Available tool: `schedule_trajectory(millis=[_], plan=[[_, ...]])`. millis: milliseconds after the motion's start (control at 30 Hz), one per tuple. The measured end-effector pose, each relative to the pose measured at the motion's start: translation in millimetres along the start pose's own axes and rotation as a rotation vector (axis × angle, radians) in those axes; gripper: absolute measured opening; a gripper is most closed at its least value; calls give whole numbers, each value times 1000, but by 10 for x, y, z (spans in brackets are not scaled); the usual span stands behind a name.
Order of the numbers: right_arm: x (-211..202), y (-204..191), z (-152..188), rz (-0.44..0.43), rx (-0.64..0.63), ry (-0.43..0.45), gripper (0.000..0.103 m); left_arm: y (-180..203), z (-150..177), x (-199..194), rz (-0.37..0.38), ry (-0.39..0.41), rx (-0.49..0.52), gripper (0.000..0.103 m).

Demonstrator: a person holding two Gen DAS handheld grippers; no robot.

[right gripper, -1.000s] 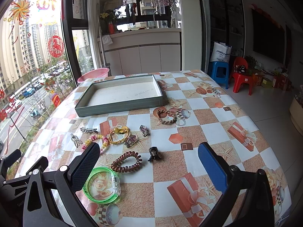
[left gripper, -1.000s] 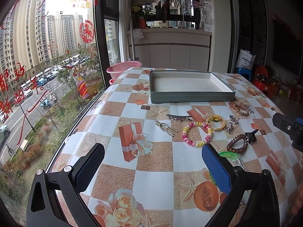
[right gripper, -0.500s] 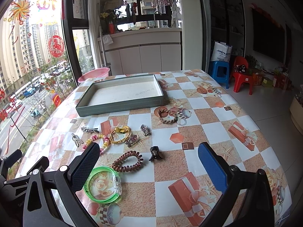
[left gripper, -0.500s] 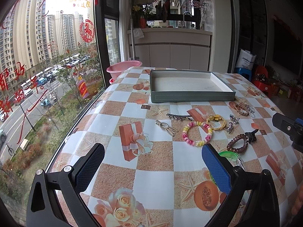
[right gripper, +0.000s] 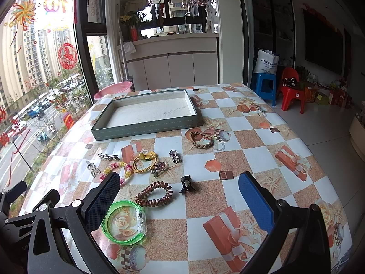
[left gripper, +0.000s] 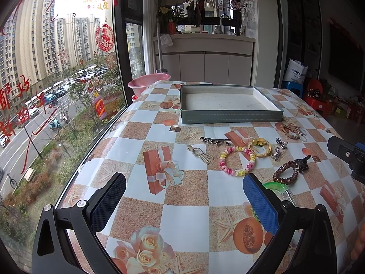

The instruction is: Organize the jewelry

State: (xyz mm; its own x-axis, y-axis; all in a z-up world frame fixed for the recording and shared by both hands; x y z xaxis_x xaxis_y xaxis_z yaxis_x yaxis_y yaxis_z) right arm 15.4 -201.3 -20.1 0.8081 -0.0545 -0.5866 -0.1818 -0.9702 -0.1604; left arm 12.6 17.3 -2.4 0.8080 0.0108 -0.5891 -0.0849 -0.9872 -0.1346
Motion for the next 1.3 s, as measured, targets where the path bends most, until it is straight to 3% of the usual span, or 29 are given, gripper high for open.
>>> schedule_trajectory(millis=[400,567,700,933,1100,1300], plan=[[16,7,-4,-38,51,-25,103,-32,-1,72,25,-36,1,103],[123,122,5,-83,110,-100,103,-97,-117,228,55,-86,28,103],[243,150,-49,-103,116,-211,103,-166,-267,424,132,-151,36,103],[359,160,-223,-11,32,-242,103,-307,-517,817,158,-246,29,103],[522,227,-219,21,51,-290,103,-358,-497,1071,178,-318,-18,103],[751,233,-165,43,53,-324,103,-196,-451,1327,168,-370,-1,101]])
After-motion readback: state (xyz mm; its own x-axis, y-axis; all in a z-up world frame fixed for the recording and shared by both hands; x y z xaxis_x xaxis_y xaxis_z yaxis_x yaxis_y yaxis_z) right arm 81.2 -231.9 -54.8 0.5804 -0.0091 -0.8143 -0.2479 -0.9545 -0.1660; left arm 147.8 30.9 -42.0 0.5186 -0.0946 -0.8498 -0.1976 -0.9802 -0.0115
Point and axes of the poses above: each gripper's, at about its wrist camera, not at the fingertips, and x roughly the way its jaws point, y to its right, z to its underside, the point moved 1 cm from there along x, roughly the way its jaws point, and after that the axes turned 7 degrees about x, right-handed, at the moved point
